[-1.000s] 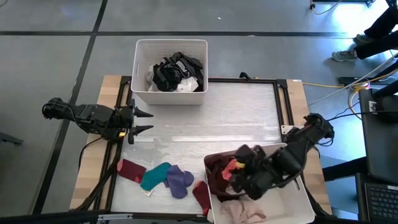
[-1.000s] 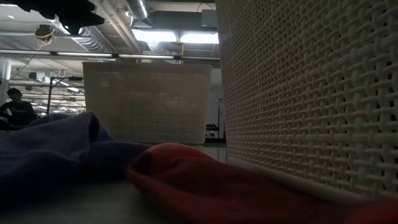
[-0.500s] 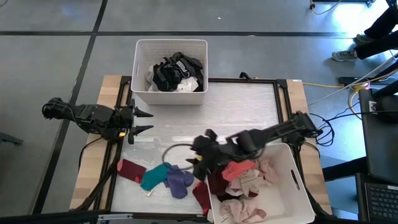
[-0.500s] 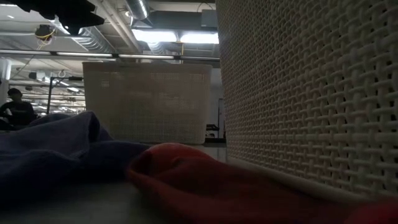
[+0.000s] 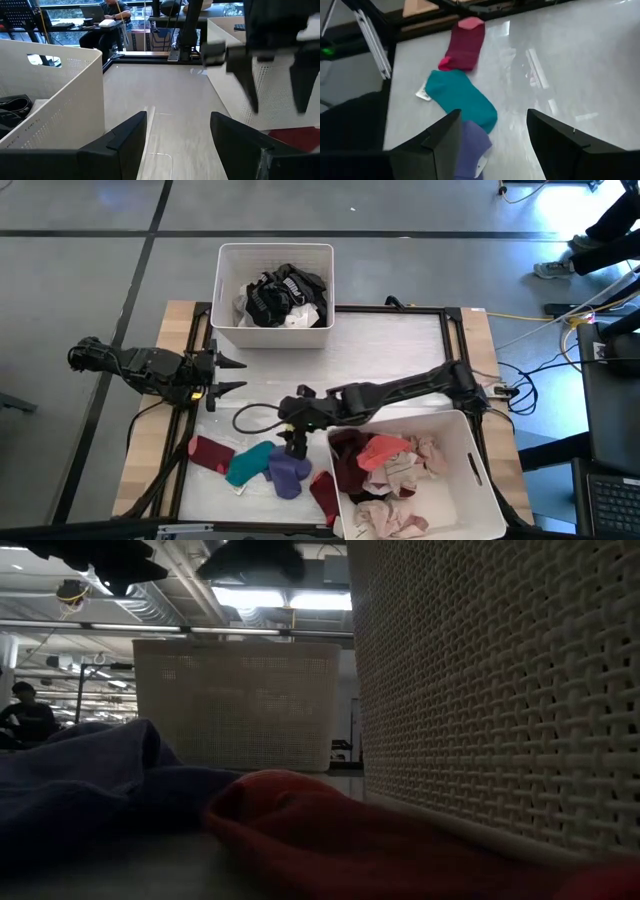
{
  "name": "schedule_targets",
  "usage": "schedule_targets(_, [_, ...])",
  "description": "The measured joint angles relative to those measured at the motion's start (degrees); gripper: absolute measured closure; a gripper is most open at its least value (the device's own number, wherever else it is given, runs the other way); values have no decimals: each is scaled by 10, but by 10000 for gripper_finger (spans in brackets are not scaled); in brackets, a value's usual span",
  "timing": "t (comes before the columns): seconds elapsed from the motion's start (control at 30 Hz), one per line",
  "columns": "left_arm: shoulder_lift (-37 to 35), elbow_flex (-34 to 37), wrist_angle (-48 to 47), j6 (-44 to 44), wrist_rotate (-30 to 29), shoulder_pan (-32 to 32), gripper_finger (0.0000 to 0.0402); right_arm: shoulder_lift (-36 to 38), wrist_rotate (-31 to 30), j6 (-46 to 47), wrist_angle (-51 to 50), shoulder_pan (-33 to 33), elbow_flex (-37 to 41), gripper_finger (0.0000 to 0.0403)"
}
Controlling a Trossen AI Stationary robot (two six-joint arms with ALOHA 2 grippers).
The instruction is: Sort clothes
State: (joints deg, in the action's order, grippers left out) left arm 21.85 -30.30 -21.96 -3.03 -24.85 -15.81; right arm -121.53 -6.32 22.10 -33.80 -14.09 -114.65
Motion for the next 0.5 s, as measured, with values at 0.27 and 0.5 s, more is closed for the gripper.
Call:
schedule_targets(0.27, [0, 0, -1, 0, 0, 0, 192, -63, 51, -29, 34, 11, 0, 178])
schedule_targets(0.5, [0, 0, -2, 0, 0, 0, 192, -103, 88, -48, 46, 9, 0, 178])
